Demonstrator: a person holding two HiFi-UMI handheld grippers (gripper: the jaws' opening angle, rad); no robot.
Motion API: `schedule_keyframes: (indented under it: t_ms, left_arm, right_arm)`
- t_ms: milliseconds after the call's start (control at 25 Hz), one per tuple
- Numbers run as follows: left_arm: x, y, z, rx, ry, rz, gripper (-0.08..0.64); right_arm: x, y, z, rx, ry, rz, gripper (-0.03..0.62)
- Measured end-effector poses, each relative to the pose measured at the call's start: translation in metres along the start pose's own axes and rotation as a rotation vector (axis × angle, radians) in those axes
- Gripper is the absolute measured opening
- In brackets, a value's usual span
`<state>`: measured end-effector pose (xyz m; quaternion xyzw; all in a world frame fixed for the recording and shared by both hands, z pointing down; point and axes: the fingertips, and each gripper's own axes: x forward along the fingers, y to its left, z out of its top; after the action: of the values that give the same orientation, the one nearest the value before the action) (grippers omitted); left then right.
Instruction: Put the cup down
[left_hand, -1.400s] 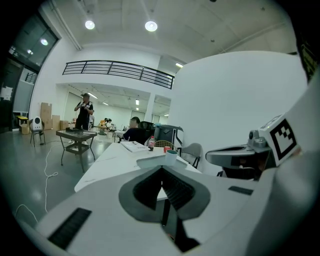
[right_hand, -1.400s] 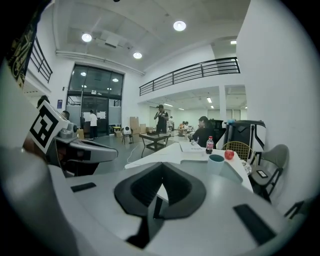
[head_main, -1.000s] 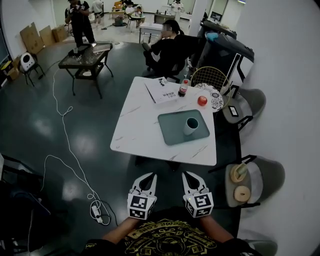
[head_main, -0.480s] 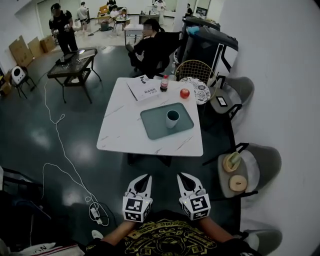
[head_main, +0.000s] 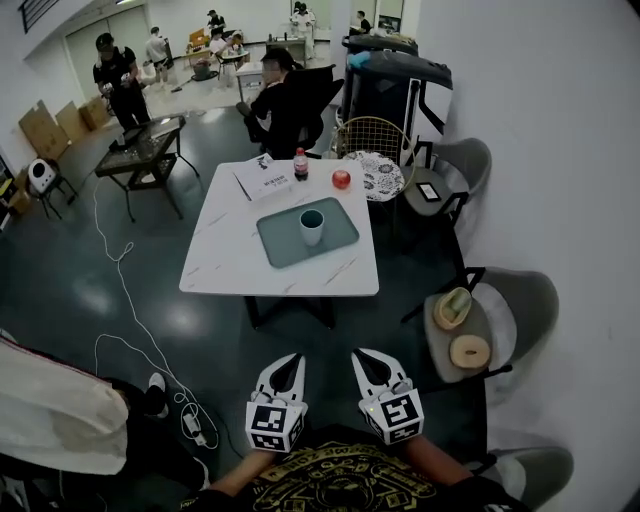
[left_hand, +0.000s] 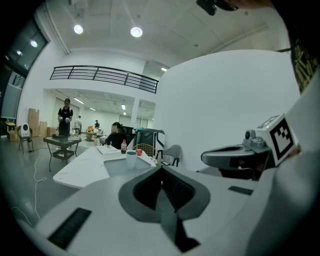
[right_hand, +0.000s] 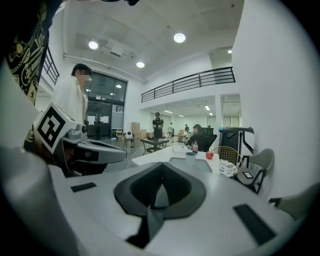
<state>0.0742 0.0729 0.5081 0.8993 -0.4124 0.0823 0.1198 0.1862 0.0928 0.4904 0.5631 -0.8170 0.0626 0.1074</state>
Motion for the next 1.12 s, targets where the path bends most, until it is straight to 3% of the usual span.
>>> schedule_keyframes:
  t_ms: [360,640,920,1120]
  left_arm:
    - [-0.052,-0.08,-0.034,-0.005,0.026,0.068,0.009]
    - [-0.081,-0.102,-0.053,-0.01,0.05,0.114,0.009]
    - [-0.098,-0.115,-0.07,-0.014,0.059,0.126,0.009]
    - [-0.106,-0.113,-0.077,-0.032,0.067,0.142,0.009]
  right_arm:
    - [-0.087,0.003,-0.028,-0.013,0.015,0.066,0.006]
    - [-0.119,0.023,-0.054,0.016,0.015,0.142,0.007]
    - [-0.14,0.042,-0.082,-0.016,0.048,0.192,0.006]
    - [-0.141,0.044,-0.092,-0.022,0.053,0.194,0.005]
